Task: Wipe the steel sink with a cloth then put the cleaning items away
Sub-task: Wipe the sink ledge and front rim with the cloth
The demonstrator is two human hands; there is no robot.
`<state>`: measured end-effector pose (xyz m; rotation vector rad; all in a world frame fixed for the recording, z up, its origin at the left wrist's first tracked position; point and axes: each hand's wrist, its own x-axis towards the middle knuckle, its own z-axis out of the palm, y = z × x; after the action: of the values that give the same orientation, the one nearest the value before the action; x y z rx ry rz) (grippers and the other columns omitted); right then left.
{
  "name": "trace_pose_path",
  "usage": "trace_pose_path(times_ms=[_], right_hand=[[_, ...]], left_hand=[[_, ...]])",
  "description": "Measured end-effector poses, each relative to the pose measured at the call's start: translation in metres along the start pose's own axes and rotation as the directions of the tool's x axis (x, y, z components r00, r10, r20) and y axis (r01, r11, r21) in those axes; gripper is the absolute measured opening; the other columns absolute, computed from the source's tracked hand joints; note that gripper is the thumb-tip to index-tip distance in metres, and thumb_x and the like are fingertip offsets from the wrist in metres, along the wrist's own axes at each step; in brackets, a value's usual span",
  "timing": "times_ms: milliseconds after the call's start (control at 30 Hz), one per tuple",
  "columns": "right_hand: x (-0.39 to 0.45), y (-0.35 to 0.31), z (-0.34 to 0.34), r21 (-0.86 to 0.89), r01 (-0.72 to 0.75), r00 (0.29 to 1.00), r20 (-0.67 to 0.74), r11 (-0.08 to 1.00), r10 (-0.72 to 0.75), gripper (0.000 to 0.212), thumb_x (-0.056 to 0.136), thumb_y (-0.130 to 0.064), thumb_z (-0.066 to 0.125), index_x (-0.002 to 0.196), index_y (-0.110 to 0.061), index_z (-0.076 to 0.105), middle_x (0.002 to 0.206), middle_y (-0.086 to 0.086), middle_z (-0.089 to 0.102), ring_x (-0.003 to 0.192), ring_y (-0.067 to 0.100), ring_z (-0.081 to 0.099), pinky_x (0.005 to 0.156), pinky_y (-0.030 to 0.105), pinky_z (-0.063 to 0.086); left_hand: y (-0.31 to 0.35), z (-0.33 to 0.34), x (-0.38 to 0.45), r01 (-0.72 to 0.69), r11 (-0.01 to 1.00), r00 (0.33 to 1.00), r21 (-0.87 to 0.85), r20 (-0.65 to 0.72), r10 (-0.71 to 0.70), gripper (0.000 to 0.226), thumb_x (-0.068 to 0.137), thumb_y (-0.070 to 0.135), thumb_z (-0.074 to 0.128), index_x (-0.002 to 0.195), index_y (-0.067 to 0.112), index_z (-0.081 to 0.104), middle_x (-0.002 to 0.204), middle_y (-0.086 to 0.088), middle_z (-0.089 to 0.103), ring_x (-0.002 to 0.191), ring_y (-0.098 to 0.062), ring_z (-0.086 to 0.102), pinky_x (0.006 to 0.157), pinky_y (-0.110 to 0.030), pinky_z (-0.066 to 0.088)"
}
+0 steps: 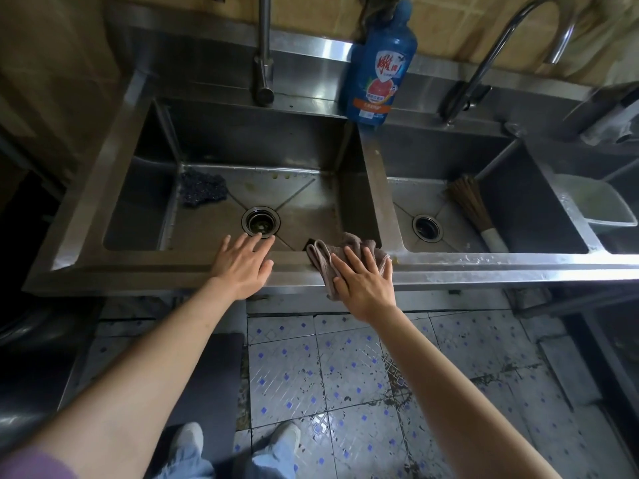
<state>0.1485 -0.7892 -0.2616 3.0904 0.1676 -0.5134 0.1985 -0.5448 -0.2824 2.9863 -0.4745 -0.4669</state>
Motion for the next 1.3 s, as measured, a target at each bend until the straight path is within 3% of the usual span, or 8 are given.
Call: trace_pose_path(times_ms=[300,467,567,700,767,867,1133,1300], right_hand=[[-0.002,0.028,0.005,0.024,-0.073,0.997,-0.017,0.997,0.074,0.049,0.097,-0.051,0.016,0.145,-0.048,0.017,0.161,-0.006,0.002,0.145,0.034,-0.013,0.110,0.064,-0.003],[-0.004,0.047,0.004,0.019,-0.041,0.999,-0.016,0.999,0.041,0.066,0.083,-0.055,-0.006,0.146,-0.048,0.015,0.161,-0.003,-0.004,0.146,0.034,-0.008,0.114,0.059,0.000],[0.000,0.059,0.000,-0.015,-0.004,1.000,0.021,1.000,0.005,0.055,0.092,-0.051,0.005,0.146,-0.048,0.013,0.161,-0.005,-0.005,0.147,0.032,-0.009,0.113,0.059,-0.005],[-0.001,0.053,-0.013,0.014,0.064,0.989,-0.136,0.998,-0.061,0.051,0.091,-0.050,0.020,0.136,-0.043,0.043,0.157,0.000,0.019,0.145,0.030,0.012,0.113,0.058,0.005],[-0.003,0.042,-0.017,0.140,-0.019,0.968,-0.244,0.990,0.053,0.060,0.086,-0.054,0.017,0.125,-0.035,0.057,0.147,0.004,0.036,0.135,0.031,0.031,0.113,0.049,0.020],[0.002,0.035,-0.011,0.263,-0.274,0.937,-0.143,0.925,0.318,0.049,0.093,-0.046,0.038,0.137,-0.025,0.048,0.142,0.011,0.039,0.129,0.032,0.034,0.108,0.041,0.030],[0.000,0.049,-0.002,0.252,-0.287,0.942,-0.100,0.924,0.319,0.052,0.093,-0.052,0.039,0.140,-0.030,0.044,0.146,0.006,0.036,0.129,0.025,0.039,0.113,0.045,0.016],[-0.004,0.062,0.001,0.218,-0.277,0.953,-0.064,0.936,0.297,0.056,0.094,-0.054,0.036,0.144,-0.030,0.033,0.152,0.007,0.031,0.136,0.025,0.036,0.116,0.052,0.000]], left_hand=[[0.038,-0.005,0.015,-0.032,0.998,0.999,-0.060,-0.027,0.031,0.057,0.099,0.043,0.025,0.151,0.025,0.011,0.158,-0.004,0.017,0.144,-0.027,0.016,0.117,-0.048,0.010],[0.049,-0.007,0.020,-0.021,0.999,1.000,-0.035,-0.023,0.021,0.058,0.098,0.045,0.025,0.151,0.026,0.011,0.158,-0.003,0.017,0.144,-0.027,0.017,0.117,-0.047,0.011],[0.053,-0.008,0.022,-0.012,0.999,1.000,-0.033,-0.029,0.011,0.060,0.097,0.049,0.026,0.151,0.026,0.011,0.158,-0.003,0.017,0.144,-0.027,0.017,0.117,-0.047,0.012],[0.061,-0.007,0.025,-0.024,0.999,0.999,-0.048,-0.030,0.022,0.063,0.096,0.052,0.027,0.151,0.026,0.010,0.158,-0.003,0.016,0.144,-0.026,0.016,0.117,-0.048,0.012],[0.066,-0.006,0.025,-0.039,0.998,0.999,-0.043,-0.030,0.038,0.063,0.096,0.053,0.027,0.151,0.027,0.010,0.158,-0.003,0.016,0.144,-0.026,0.016,0.117,-0.048,0.012],[0.070,-0.007,0.029,-0.049,0.997,0.999,-0.051,-0.017,0.049,0.062,0.096,0.052,0.028,0.151,0.027,0.010,0.158,-0.003,0.016,0.144,-0.026,0.016,0.117,-0.048,0.011],[0.092,-0.020,0.049,-0.215,0.975,0.976,-0.061,0.020,0.217,0.053,0.100,0.044,0.026,0.150,0.033,0.014,0.158,0.003,0.018,0.144,-0.026,0.016,0.117,-0.049,0.007],[0.115,-0.022,0.059,-0.350,0.931,0.935,-0.101,0.027,0.354,0.044,0.100,0.038,0.031,0.143,0.031,0.036,0.151,0.007,0.035,0.141,-0.024,0.025,0.117,-0.050,0.008]])
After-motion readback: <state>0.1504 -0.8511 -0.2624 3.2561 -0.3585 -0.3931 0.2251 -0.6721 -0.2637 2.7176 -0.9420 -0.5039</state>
